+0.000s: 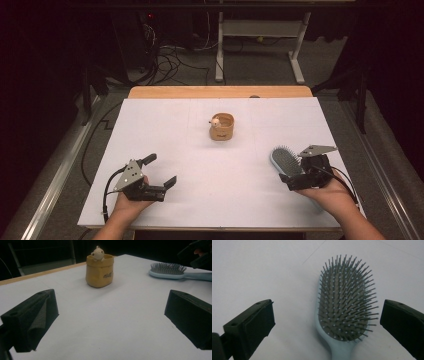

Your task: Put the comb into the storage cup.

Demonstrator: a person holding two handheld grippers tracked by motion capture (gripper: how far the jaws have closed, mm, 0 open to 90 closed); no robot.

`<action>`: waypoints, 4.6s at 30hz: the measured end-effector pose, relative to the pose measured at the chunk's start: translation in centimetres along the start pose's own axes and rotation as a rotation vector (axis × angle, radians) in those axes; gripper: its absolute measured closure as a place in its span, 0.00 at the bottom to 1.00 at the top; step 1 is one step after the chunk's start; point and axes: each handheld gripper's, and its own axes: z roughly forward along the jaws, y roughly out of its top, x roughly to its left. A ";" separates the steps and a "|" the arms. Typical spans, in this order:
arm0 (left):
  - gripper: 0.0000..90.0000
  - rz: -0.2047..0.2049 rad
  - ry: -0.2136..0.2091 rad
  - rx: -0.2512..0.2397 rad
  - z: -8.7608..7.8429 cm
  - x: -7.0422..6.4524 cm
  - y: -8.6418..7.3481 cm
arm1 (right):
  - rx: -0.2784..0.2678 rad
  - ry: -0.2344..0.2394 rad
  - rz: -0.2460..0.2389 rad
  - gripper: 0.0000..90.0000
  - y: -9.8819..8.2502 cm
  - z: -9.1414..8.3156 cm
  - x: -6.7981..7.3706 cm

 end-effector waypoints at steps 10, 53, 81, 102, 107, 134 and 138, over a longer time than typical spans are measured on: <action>0.00 0.002 -0.001 0.008 0.0 0.0 -0.2 | 0.060 -0.014 -0.016 0.00 1.4 1.4 -1.2; 0.00 0.000 -0.001 0.023 -0.2 0.2 0.0 | 0.263 0.033 0.011 0.01 3.1 6.8 -3.1; 0.00 0.003 0.000 0.018 -0.3 0.1 -0.1 | 0.301 0.023 -0.008 0.19 3.5 7.2 -2.6; 0.00 -0.001 -0.001 0.021 -0.3 0.1 0.0 | 0.324 0.027 -0.014 0.19 3.8 7.3 -2.6; 0.00 0.001 -0.005 0.023 -0.3 0.1 0.0 | 0.336 0.026 -0.012 0.20 3.9 7.4 -2.6; 0.00 -0.003 -0.002 0.026 -0.3 0.1 -0.1 | 0.358 0.033 0.018 0.23 4.5 7.2 -2.8; 0.00 -0.006 -0.003 0.024 -0.3 0.1 0.0 | 0.342 0.026 0.006 0.23 4.7 6.8 -2.9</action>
